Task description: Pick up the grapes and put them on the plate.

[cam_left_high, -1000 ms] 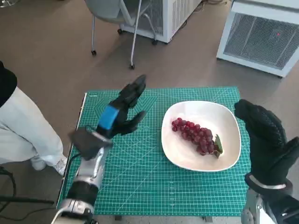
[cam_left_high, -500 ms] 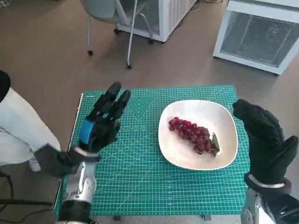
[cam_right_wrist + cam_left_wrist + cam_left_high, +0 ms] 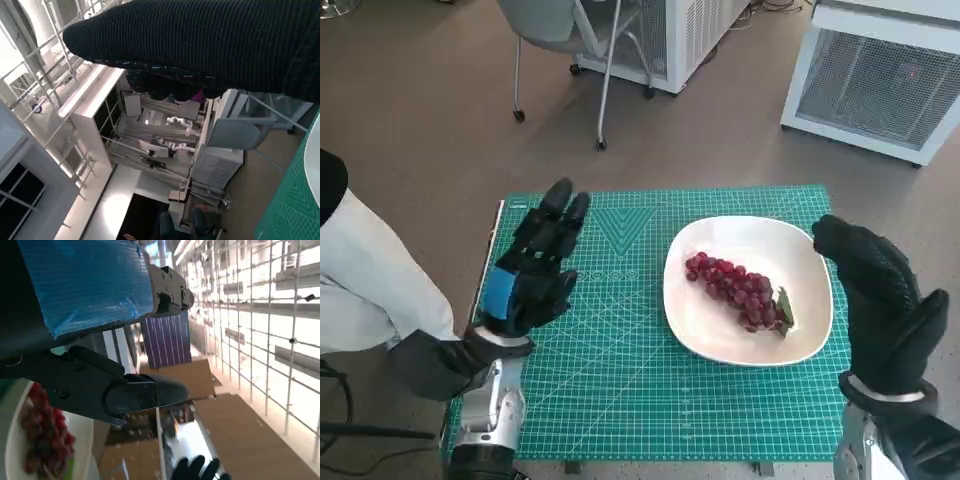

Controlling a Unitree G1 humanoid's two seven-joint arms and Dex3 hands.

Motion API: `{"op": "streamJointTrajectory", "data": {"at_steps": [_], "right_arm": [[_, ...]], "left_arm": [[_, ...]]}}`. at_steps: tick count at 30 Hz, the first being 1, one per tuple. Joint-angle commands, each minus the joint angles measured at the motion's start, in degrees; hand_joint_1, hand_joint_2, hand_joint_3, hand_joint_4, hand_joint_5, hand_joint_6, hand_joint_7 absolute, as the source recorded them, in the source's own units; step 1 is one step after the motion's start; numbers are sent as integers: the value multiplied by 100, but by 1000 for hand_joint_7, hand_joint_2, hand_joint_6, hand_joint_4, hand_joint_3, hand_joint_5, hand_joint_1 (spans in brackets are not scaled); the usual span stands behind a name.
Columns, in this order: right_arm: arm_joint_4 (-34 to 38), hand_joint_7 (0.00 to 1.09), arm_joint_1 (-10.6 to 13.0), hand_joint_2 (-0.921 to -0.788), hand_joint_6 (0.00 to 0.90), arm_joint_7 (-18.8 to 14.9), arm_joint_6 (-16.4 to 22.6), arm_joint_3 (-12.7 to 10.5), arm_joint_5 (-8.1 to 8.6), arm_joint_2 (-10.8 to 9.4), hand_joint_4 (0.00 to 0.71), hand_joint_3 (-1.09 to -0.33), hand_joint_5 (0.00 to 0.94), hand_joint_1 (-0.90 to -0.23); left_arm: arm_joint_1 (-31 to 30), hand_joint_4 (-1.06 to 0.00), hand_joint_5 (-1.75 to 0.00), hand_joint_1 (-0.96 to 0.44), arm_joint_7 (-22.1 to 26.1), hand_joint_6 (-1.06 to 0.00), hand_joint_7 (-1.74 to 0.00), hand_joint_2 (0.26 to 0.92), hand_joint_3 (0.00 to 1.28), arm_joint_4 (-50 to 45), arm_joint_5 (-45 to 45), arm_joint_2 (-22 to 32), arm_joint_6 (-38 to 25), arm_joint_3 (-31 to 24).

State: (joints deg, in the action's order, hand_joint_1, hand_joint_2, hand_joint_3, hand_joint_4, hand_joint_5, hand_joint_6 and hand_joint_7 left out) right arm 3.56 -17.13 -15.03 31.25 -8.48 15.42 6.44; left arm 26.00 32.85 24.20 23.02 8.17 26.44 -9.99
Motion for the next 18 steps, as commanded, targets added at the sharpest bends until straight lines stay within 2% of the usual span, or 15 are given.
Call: {"op": "streamJointTrajectory", "data": {"at_steps": [1,18], "right_arm": [[50,551,7,-921,105,-32,-96,28,-49,43,459,-548,4,-545],[-5,538,15,-921,107,-141,-145,-17,70,177,459,-547,3,-545]], "left_arm": [[-98,-168,-5,-597,53,-253,-16,921,353,-152,85,-47,-115,0],[-240,-164,-2,-598,75,-252,-17,921,337,-275,47,-107,-155,16]]}}
